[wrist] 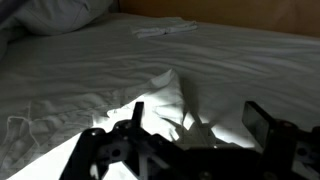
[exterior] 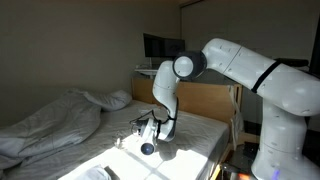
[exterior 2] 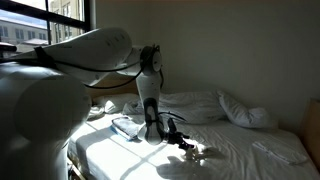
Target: Fold the cloth
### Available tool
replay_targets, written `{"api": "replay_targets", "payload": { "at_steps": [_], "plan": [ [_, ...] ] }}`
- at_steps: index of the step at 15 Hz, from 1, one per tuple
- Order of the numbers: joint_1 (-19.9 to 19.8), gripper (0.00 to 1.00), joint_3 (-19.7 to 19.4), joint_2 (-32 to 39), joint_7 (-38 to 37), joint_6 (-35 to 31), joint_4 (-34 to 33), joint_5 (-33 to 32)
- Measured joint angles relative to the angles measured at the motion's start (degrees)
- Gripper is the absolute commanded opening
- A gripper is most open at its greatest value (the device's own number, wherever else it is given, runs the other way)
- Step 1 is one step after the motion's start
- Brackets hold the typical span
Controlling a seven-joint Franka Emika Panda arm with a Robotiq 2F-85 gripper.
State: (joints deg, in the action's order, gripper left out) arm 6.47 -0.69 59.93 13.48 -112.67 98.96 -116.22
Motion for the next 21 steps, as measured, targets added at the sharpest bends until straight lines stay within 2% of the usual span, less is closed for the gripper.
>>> {"api": "replay_targets", "payload": {
  "at_steps": [4,9,10,11,13,19,20,21],
  "plan": [
    [-0.77,1.00,-0.04,0.01,-0.17,-1.34,-0.07,-0.16],
    [-4.34,1.00,-0.16,0.05,-0.77,-13.33,-1.62,-3.51],
    [-5.40,0.75,-0.34,0.07,-1.03,-16.34,-1.94,-4.57],
    [-6.49,0.74,-0.51,0.09,-1.17,-19.02,-2.22,-5.48],
    [-8.57,0.60,-0.90,0.14,-1.22,-23.26,-2.73,-6.49],
    [-10.76,0.20,-1.92,0.09,-5.04,-26.80,-3.10,-12.26],
    [-10.87,0.19,-1.95,0.08,-5.91,-27.25,-3.10,-13.78],
    [-10.96,0.57,-1.97,0.08,-6.90,-27.73,-3.10,-15.50]
  ]
}}
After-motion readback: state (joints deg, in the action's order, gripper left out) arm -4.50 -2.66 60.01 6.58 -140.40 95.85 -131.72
